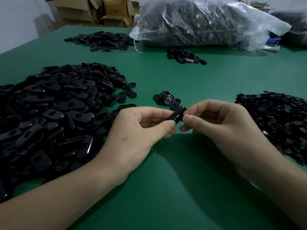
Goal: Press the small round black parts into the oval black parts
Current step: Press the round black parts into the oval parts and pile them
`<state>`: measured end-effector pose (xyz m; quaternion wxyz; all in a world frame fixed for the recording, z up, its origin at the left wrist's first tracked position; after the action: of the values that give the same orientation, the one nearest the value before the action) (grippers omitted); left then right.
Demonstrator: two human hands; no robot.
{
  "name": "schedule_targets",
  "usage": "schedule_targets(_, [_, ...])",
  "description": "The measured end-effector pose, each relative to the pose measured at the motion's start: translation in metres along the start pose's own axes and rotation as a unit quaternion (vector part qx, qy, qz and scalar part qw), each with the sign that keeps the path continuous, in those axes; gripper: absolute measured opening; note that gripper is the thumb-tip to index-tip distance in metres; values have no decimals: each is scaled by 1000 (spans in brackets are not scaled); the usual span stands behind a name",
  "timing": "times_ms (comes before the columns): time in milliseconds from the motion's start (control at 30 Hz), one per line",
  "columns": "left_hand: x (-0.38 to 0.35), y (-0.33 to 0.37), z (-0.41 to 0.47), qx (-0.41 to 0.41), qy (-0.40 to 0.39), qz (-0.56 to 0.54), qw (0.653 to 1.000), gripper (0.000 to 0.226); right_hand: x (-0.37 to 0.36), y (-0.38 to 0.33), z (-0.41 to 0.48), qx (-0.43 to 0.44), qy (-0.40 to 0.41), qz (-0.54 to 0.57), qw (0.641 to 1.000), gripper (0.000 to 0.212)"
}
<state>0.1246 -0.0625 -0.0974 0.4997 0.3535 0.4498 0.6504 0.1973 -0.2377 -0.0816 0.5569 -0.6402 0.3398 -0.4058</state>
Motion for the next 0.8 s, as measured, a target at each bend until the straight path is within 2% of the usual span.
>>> schedule_targets(100, [-1, 1, 0, 7, -9, 7, 1000, 14, -2, 2, 0, 7, 7, -24, 1000, 3])
schedule_targets(633, [-3, 1, 0, 17, -15, 11, 1000, 10, -4, -7, -8, 56, 60, -177, 981, 7])
schedule_targets(700, [-3, 1, 0, 14, -17, 11, 1000, 10, -5, -8, -8, 62, 62, -174, 981, 9])
schedule_targets(800, [-3, 1, 0, 7, -23, 11, 1000, 11, -6, -7, -7, 33, 44, -96, 994, 15])
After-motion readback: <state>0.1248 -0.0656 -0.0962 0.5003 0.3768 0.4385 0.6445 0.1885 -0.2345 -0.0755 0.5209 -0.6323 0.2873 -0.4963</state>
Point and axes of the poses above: each hand's wrist, its own z-axis towards the middle knuckle, its own x-axis out of the back of the hand, y = z × x, the point moved 1 cm from there along z, towards the middle knuckle, and after that the axes turned 12 degrees about -x, right-handed, at the moved point
